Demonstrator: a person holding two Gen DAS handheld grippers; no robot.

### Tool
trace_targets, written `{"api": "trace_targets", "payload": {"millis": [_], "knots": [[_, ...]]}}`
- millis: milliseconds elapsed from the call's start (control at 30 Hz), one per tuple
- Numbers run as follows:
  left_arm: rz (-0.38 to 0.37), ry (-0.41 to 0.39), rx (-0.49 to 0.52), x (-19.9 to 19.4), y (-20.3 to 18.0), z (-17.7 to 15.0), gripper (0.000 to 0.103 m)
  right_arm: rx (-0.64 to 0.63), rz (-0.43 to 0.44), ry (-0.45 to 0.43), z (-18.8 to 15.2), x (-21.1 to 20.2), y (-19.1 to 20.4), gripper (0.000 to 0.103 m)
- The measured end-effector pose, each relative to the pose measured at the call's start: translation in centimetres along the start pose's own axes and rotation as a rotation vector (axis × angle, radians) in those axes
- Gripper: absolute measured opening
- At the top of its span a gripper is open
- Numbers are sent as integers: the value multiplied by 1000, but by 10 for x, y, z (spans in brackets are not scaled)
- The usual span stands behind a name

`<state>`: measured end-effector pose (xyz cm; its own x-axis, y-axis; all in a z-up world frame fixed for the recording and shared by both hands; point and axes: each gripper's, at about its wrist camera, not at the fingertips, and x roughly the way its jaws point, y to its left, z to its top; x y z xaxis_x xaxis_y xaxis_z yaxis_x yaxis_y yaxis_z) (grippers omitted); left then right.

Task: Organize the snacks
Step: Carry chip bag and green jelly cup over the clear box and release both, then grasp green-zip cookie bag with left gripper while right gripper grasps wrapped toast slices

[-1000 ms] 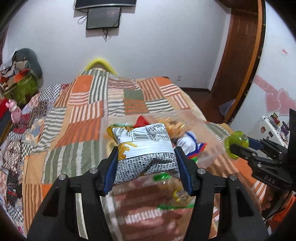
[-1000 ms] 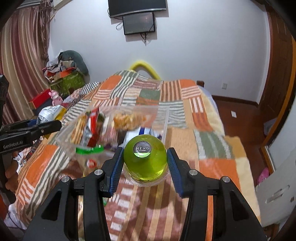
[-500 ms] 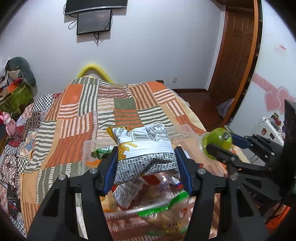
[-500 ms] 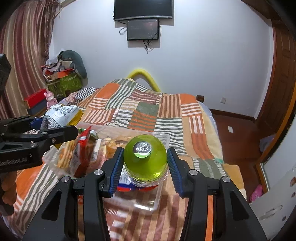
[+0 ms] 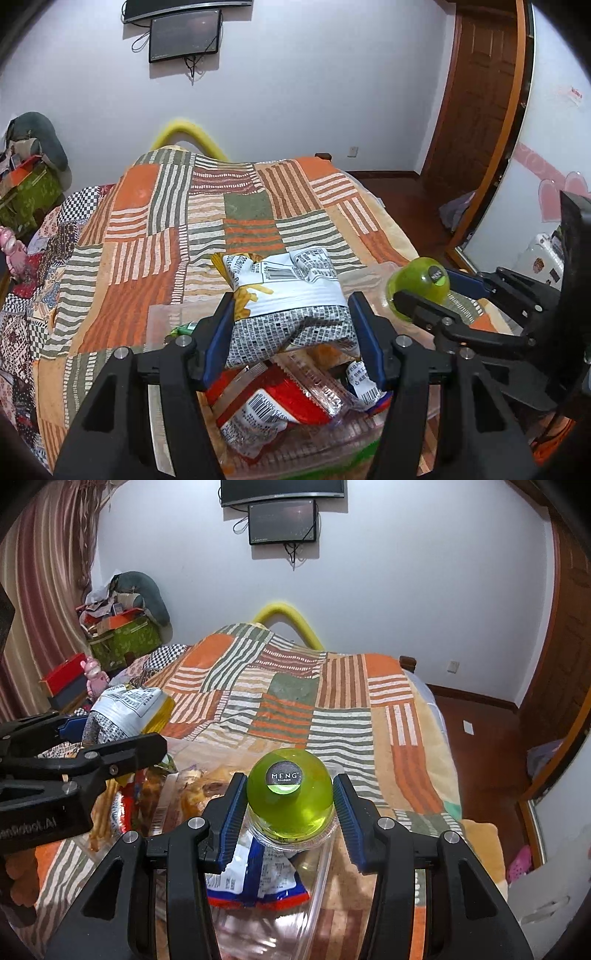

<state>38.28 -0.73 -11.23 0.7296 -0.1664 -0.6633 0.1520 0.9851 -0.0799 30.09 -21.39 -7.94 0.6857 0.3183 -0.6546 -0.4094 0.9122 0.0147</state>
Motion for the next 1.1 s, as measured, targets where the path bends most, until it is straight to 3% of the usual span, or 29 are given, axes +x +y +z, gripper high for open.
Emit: {"api": "trace_targets", "payload": {"millis": [167, 300, 733, 1100], "knots": [[38, -14, 49, 4, -4, -8, 66, -6, 2, 31, -3, 12, -1, 44], [47, -48, 63, -3, -3, -9, 78, -7, 20, 55, -3, 20, -1, 44], [22, -70, -9, -49, 17, -17, 79, -27, 29, 6, -2, -17, 6, 45], [57, -42, -7, -99, 36, -66, 82, -75, 47, -38, -33, -69, 36, 52]]}}
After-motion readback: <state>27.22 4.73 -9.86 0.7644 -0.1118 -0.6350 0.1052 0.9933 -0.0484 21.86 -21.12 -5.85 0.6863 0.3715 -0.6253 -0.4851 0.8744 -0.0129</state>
